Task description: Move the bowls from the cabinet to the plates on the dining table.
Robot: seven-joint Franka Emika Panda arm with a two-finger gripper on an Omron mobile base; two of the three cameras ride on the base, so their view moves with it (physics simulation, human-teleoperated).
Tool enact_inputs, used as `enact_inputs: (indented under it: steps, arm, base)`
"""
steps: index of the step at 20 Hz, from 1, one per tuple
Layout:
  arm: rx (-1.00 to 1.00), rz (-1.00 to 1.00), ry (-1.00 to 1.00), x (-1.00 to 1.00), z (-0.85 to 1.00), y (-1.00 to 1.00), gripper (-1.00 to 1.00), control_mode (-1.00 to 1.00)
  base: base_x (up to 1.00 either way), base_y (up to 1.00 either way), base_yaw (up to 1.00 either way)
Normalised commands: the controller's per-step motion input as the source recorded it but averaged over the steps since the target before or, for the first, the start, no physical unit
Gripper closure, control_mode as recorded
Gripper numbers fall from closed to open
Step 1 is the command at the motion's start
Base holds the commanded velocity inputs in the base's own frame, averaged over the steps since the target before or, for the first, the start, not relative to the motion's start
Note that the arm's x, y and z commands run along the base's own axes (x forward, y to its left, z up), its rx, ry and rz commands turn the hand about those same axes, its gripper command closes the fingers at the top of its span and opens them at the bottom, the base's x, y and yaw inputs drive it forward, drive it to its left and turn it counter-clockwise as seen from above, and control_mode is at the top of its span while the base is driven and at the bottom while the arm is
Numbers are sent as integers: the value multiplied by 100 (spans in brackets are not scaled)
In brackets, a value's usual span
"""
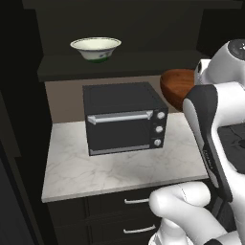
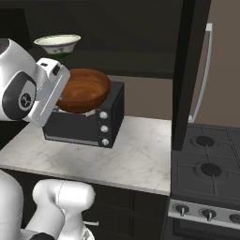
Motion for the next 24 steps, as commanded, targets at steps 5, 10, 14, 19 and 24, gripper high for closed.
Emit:
enact_inputs:
  steps: [5, 10, 14, 19, 24]
  arm:
    - [-1, 3, -1, -2, 0, 0, 100, -100]
    - [0, 1, -1, 0, 0, 0, 100, -100]
    - [0, 0, 0, 0, 0, 0, 100, -100]
    - [0, 0, 0, -1, 0, 0, 100, 100]
    - [0, 0, 0, 0, 0, 0, 100, 100]
  base:
    - [0, 0, 0]
    - [0, 0, 0]
    - [0, 0, 0]
    - [-2, 0, 0]
    - [-16, 0, 0]
